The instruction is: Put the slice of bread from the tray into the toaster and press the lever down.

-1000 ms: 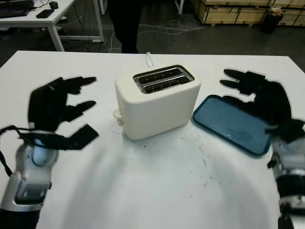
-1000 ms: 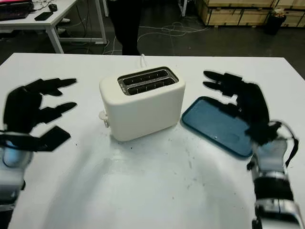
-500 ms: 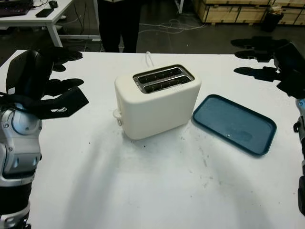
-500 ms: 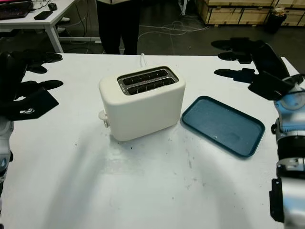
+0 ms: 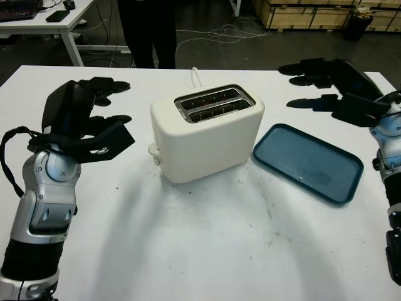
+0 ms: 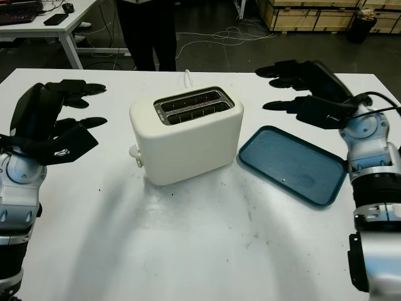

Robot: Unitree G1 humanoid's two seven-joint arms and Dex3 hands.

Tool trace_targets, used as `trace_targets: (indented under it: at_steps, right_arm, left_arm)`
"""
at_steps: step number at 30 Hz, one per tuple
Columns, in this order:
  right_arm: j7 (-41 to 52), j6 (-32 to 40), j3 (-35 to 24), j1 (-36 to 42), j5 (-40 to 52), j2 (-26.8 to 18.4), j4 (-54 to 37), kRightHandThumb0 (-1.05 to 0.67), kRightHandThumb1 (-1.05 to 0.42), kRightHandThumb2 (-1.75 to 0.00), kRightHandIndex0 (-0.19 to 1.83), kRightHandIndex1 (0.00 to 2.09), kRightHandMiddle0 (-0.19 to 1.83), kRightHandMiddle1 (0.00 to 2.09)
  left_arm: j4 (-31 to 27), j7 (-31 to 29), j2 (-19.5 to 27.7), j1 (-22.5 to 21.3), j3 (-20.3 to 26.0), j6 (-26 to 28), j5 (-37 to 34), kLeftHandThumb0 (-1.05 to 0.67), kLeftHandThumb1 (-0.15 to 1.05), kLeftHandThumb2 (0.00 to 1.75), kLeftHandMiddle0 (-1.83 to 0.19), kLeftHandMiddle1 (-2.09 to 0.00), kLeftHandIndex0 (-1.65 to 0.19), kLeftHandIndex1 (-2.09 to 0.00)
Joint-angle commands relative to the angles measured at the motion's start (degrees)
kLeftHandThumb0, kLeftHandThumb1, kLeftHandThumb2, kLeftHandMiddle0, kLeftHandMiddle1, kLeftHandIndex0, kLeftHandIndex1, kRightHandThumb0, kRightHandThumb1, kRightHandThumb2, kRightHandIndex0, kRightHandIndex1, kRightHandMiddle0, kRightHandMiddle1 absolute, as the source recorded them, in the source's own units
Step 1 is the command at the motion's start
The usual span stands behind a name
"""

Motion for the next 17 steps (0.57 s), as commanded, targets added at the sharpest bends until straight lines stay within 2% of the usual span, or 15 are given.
trace_targets:
  at_steps: [1,7,17]
  right_arm:
    - [-0.62,0.25,0.26,1.32,-0.12,0.81,-1.08,-0.48,-0.82,-0.01,0.68,0.01,0.59,0.01]
    - [0.18,1.86,-0.31,3.55,2.04,2.59,-2.87,-0.50,-0.83,0.00,0.67,0.01,0.57,0.00]
    - [0.31,2.78,-0.53,5.43,2.40,2.72,-5.45,-0.58,-0.83,0.00,0.68,0.01,0.60,0.01]
  left_arm:
    - [-1.03,0.19,-0.52,0.63,-0.28,0.73,0.86,-0.55,0.76,0.00,-0.63,-0.76,-0.85,0.00]
    - [-0.68,0.74,-0.98,0.49,-0.46,0.86,1.26,-0.56,0.77,0.00,-0.63,-0.78,-0.86,-0.01]
    - [-1.14,-0.31,-0.60,-0.56,-0.20,1.94,1.03,-0.56,0.78,0.00,-0.62,-0.79,-0.85,0.00]
